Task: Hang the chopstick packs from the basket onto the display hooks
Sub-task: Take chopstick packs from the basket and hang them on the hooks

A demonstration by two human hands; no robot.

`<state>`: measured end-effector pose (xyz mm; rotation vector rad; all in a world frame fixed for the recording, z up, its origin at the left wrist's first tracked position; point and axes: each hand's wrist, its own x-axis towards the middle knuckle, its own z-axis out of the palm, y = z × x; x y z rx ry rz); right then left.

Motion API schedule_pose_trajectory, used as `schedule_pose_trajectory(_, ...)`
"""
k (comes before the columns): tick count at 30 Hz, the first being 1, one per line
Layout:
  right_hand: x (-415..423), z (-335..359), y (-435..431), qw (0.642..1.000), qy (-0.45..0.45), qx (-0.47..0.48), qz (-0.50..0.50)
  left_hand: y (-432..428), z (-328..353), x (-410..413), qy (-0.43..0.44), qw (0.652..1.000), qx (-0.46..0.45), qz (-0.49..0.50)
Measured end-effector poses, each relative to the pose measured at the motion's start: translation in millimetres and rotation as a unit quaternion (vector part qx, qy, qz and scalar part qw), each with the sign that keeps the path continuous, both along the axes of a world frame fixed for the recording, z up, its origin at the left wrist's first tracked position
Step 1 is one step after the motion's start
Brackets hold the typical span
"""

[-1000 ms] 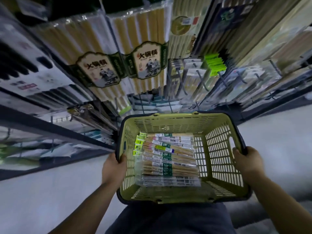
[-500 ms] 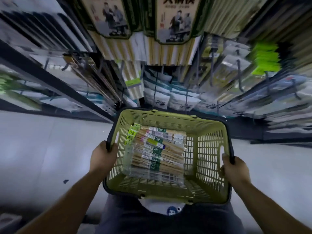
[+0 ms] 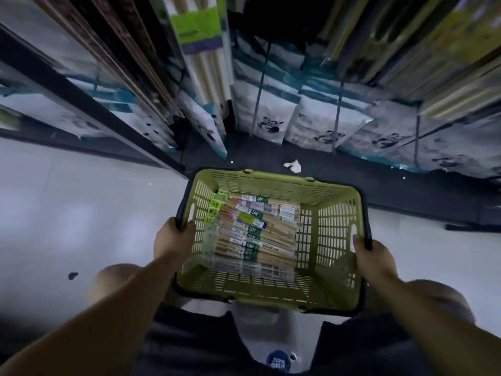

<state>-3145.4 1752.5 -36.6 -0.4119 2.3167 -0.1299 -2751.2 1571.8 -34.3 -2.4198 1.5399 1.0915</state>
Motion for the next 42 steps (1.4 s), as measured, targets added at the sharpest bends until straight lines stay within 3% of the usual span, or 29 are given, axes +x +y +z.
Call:
schedule_pose_trajectory(9, -1, -154, -4, 0.998, 0.037, 0.002, -0.042, -17, -169, -17, 0.002, 1.000, -0.010, -0.020)
schedule_pose_trajectory(16, -10, -212, 2, 0.994, 0.098, -0.033, -0.035, -22, -226, -25, 0.031, 0.997, -0.058, -0.050)
schedule_pose_trajectory(22, 1, -223, 2, 0.986, 0.147, -0.060, -0.058, -14, -236, -25, 0.051, 0.993, -0.104, -0.030)
schedule_pose_trajectory(27, 9, -205, 2, 0.989, 0.131, -0.046, -0.055, -13, -234, -24, 0.070, 0.991, -0.110, -0.017)
schedule_pose_trajectory(30, 22, -187, -6, 0.977, 0.208, -0.052, 0.001, -15, -233, -22, 0.063, 0.991, -0.110, -0.032)
schedule_pose_trajectory(33, 44, -172, -19, 0.942, 0.278, -0.133, 0.132, -12, -231, -19, 0.059, 0.992, -0.100, -0.041)
schedule_pose_trajectory(35, 64, -169, -30, 0.942, 0.181, -0.192, 0.206, -10, -229, -18, 0.063, 0.992, -0.101, -0.035)
schedule_pose_trajectory(38, 98, -180, -40, 0.938, -0.013, -0.154, 0.311, -7, -230, -19, 0.074, 0.992, -0.104, -0.024)
schedule_pose_trajectory(42, 127, -219, -49, 0.912, -0.070, -0.089, 0.394, -1, -235, -17, 0.079, 0.989, -0.126, -0.026)
